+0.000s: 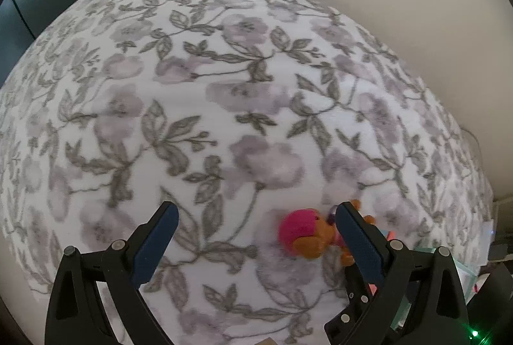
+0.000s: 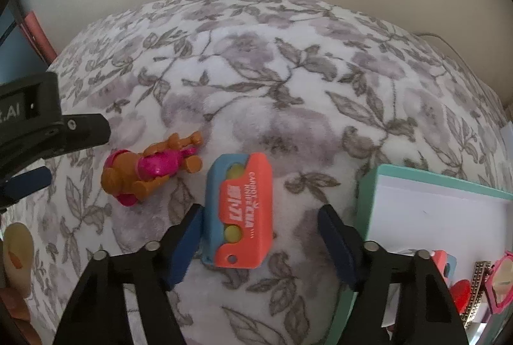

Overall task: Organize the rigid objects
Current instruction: 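Grasp the orange-blue carrot-knife toy with the right gripper while the left grasps the dog figure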

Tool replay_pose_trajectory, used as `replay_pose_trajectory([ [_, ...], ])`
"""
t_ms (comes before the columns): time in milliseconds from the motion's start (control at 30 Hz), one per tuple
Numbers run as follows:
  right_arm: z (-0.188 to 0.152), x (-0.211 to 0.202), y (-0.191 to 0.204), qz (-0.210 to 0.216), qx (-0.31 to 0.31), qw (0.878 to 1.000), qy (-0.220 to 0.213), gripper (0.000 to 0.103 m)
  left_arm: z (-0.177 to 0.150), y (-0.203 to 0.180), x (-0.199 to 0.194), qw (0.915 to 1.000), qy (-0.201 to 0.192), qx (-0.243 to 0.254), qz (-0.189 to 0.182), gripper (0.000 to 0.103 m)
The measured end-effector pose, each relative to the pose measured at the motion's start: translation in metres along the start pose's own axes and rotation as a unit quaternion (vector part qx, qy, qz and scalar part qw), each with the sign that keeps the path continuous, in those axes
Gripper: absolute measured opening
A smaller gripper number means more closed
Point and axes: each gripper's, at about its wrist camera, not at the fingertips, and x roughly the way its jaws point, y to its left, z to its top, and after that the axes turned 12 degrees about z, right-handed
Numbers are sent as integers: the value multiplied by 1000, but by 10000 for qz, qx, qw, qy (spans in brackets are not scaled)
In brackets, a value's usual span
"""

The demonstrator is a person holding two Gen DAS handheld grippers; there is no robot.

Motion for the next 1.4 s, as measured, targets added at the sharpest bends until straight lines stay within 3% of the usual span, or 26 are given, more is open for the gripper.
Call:
replay_pose_trajectory([
  [167, -1, -5, -7, -29, 91, 10000, -18, 54, -4, -10, 2, 9996, 31, 187, -197, 99],
  [300, -2, -9, -16, 67, 213, 9997, -30, 45, -7, -15, 4, 9988, 98, 310, -360, 98],
  [500, -2, -10, -19, 176, 234, 9996, -21, 45, -13, -31, 5, 9956, 85, 792, -484, 99],
  [700, -2, -10, -19, 198, 208, 9996, 2, 45, -22, -48, 9, 9918, 25, 1235, -325, 99],
  [867, -3, -10, -18, 185, 164, 9997, 35, 45, -21, -47, 13, 9931, -20, 1156, -177, 98],
  [1200, -3, -11, -19, 201, 149, 9997, 55, 45, -26, -47, 20, 9933, 75, 1121, -255, 98],
  [1333, -3, -11, -18, 184, 145, 9997, 61, 45, -27, -47, 22, 9935, 103, 1102, -267, 72],
  [1400, -4, -11, -18, 170, 127, 9998, 69, 45, -27, -46, 22, 9934, 110, 1092, -329, 65],
])
